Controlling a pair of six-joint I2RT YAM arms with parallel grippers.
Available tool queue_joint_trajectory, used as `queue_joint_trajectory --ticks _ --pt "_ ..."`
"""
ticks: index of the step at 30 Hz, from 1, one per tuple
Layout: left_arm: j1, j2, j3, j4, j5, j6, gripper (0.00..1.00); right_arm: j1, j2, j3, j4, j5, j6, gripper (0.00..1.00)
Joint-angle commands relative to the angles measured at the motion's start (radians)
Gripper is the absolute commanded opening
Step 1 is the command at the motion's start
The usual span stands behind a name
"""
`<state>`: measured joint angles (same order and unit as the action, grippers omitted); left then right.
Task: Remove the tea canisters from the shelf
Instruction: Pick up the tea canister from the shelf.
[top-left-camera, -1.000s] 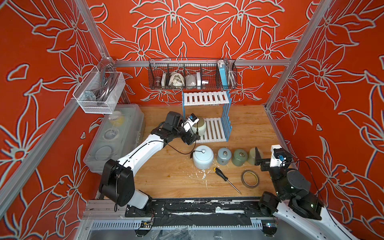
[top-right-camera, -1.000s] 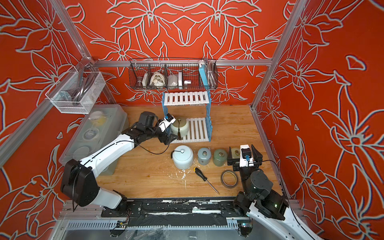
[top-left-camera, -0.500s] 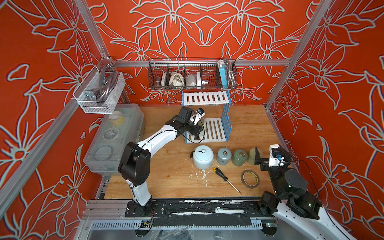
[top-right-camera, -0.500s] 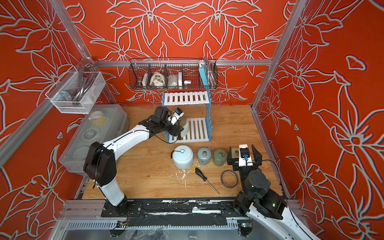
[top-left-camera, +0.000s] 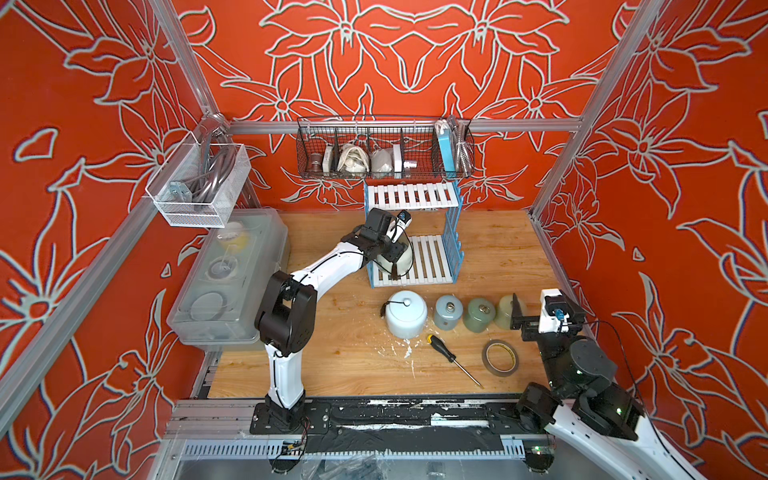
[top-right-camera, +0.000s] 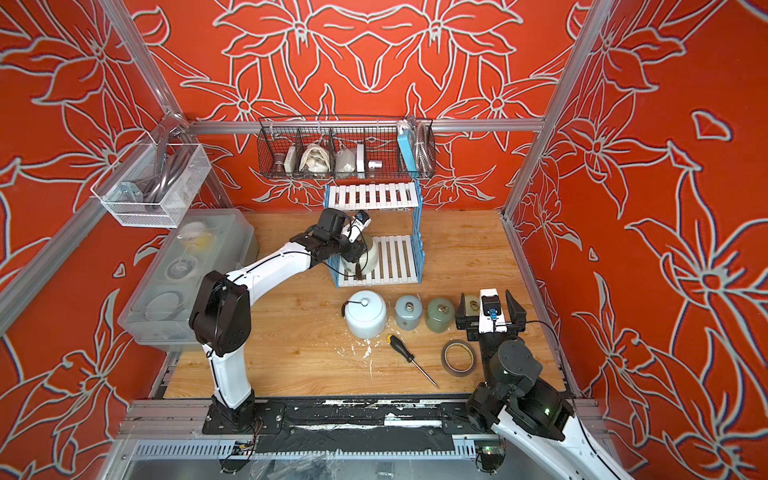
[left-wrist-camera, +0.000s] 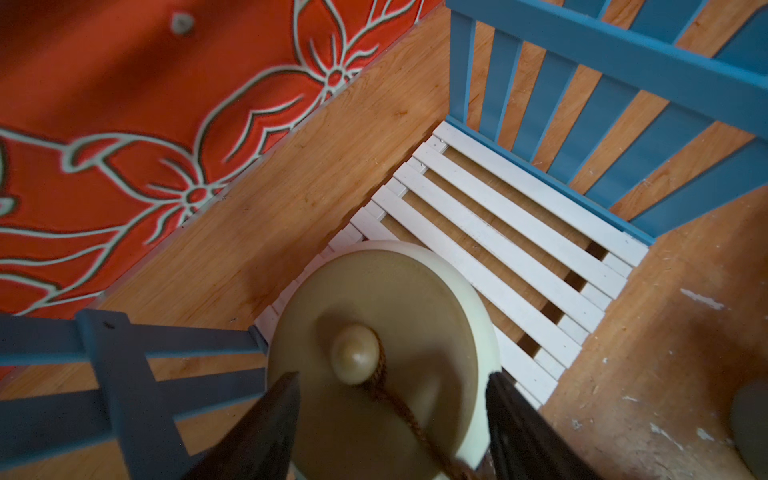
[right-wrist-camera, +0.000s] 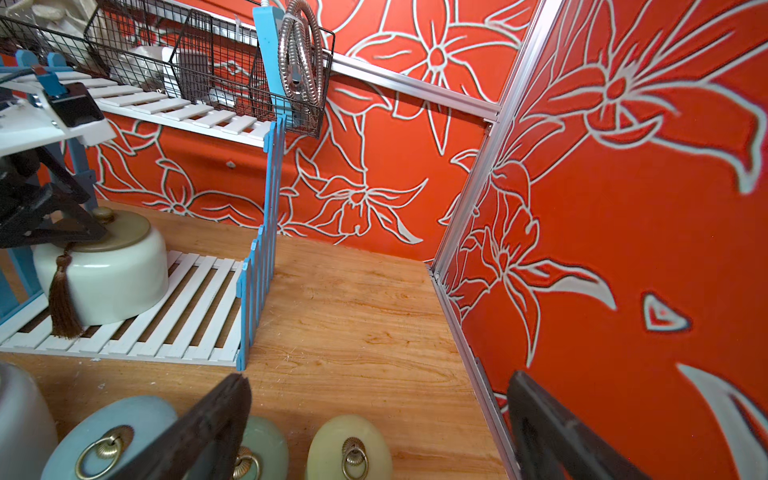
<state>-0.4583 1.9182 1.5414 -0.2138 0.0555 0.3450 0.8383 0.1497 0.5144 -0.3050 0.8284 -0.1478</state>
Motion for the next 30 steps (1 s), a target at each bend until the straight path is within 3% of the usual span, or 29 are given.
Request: queue_joint_trajectory --ticks 1,7,12,14,22,30 --pt "0.000 0.038 0.025 0.024 -0.038 0.029 0.67 -0.010 -0.005 -0.013 0.015 -0.015 0.002 0.99" --pt "0.011 0.080 0.061 0.012 -0.035 0.047 0.53 -0.015 -0.013 -0.014 0.020 -0.020 -0.001 0.99" --pt "0.015 0.115 0.083 -0.010 -0.029 0.075 0.50 -0.017 -0.017 -0.015 0.015 -0.020 0.004 0.99" --pt "0.015 0.124 0.083 -0.013 -0.035 0.087 0.44 -0.018 -0.016 -0.016 0.015 -0.024 0.003 0.99" --pt "0.017 0.067 0.016 -0.039 -0.001 0.092 0.00 -0.021 -0.021 -0.017 0.016 -0.023 0.004 0.99" --pt "0.017 -0.015 -0.050 -0.027 0.050 0.098 0.00 -0.029 -0.011 -0.017 0.013 -0.032 0.007 0.99"
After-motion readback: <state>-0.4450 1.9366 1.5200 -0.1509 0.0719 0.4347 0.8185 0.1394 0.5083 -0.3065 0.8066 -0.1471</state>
